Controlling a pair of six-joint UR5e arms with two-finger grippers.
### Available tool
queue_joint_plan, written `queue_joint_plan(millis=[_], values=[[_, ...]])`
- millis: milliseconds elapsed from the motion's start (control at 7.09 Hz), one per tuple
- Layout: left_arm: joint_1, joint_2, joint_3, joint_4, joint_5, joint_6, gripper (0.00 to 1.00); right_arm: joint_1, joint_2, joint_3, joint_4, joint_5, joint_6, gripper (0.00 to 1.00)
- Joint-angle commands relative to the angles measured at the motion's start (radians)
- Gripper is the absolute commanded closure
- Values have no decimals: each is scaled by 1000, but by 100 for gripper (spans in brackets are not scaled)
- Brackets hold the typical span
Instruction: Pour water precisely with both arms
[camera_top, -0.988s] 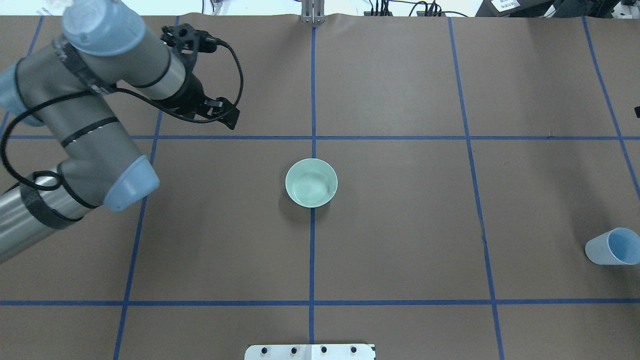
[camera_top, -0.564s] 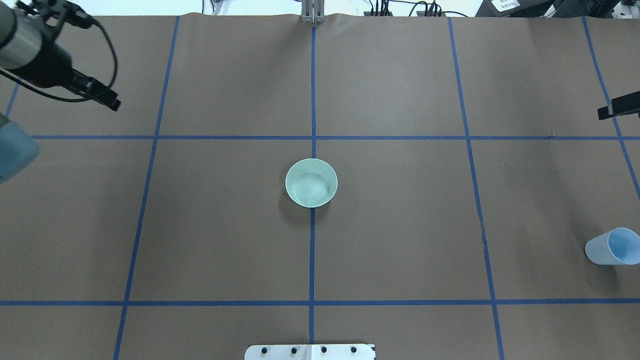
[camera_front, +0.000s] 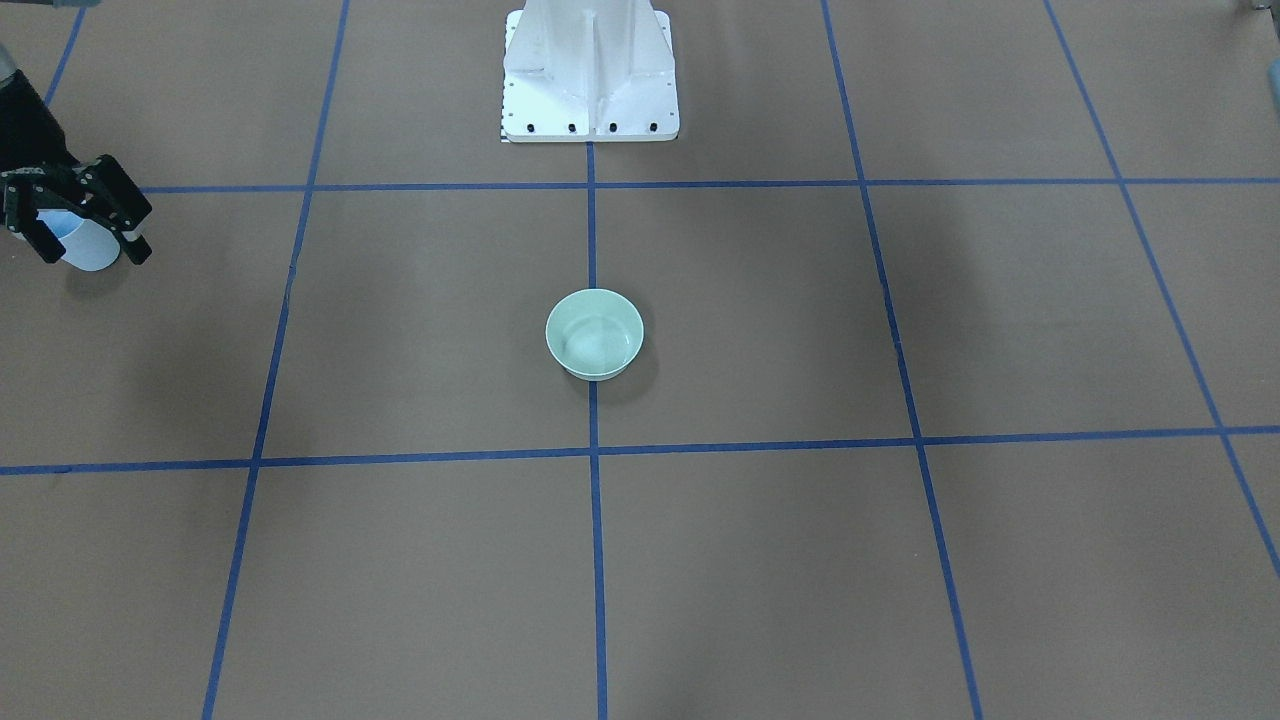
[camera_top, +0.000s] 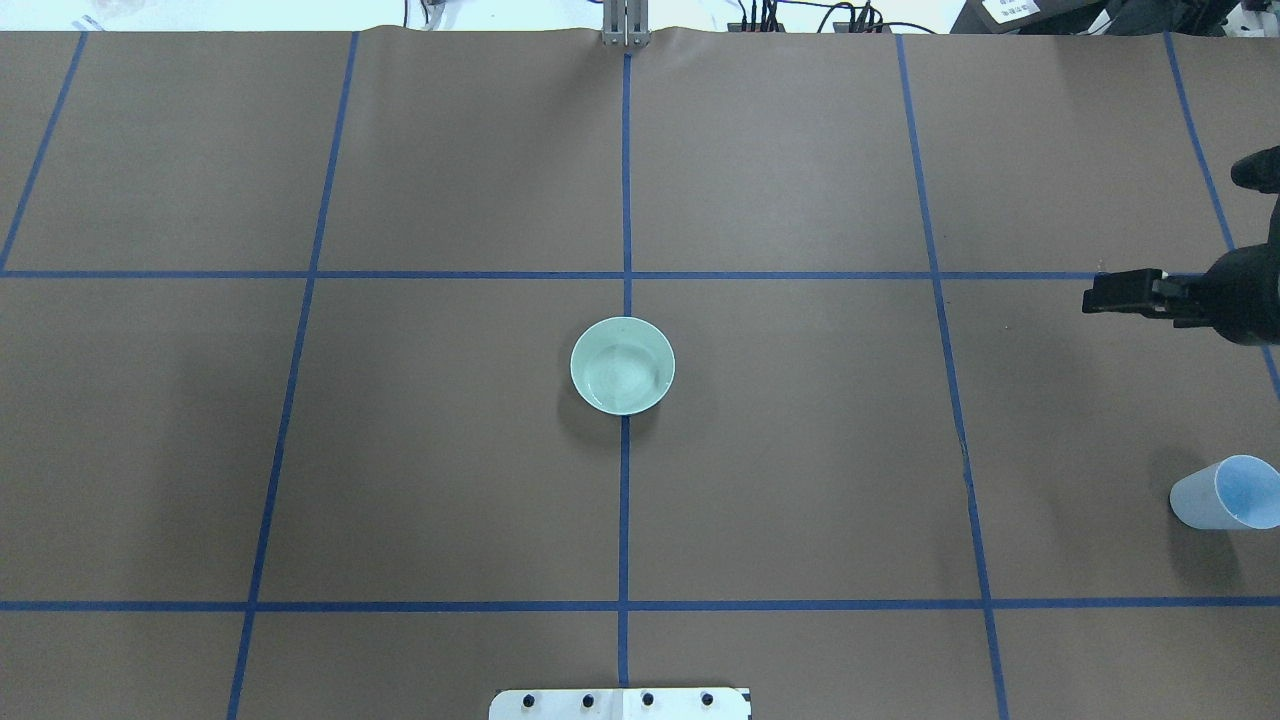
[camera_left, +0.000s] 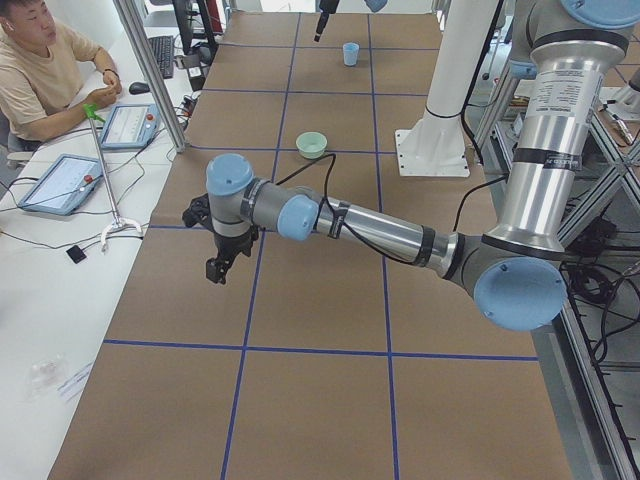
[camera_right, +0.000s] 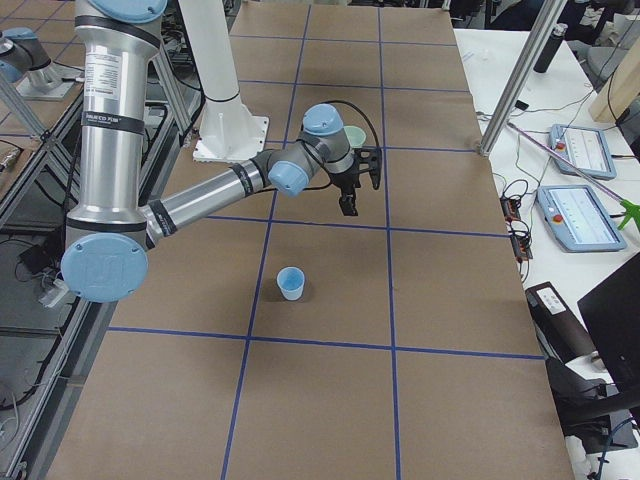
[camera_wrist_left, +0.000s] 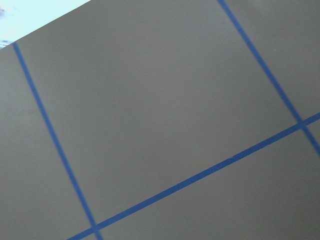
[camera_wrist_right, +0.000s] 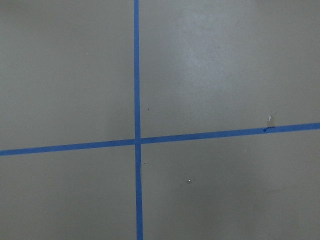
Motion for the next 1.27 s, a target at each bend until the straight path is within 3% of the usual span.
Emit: queue_joint_plan(millis=[0,141,282,423,705,1129], values=[[-85,7,59,-4,-20,118,0,-178,-164,98,1,-253,188,0],[-86,18,54,-6,-20,118,0,-281,-196,100,2,-388,300,0],[-86,20,54,-6,-20,116,0,-329,-227,100,2,-435,317,0],[-86,20,54,-6,-20,110,0,-334,-234,98,2,-428,253,0],[-86,21,51,-6,-20,106,0,-295,-232,92,6,-319,28,0],[-85,44,53,-6,-21,109,0,-100,-279,13,96,-20,-374,0]])
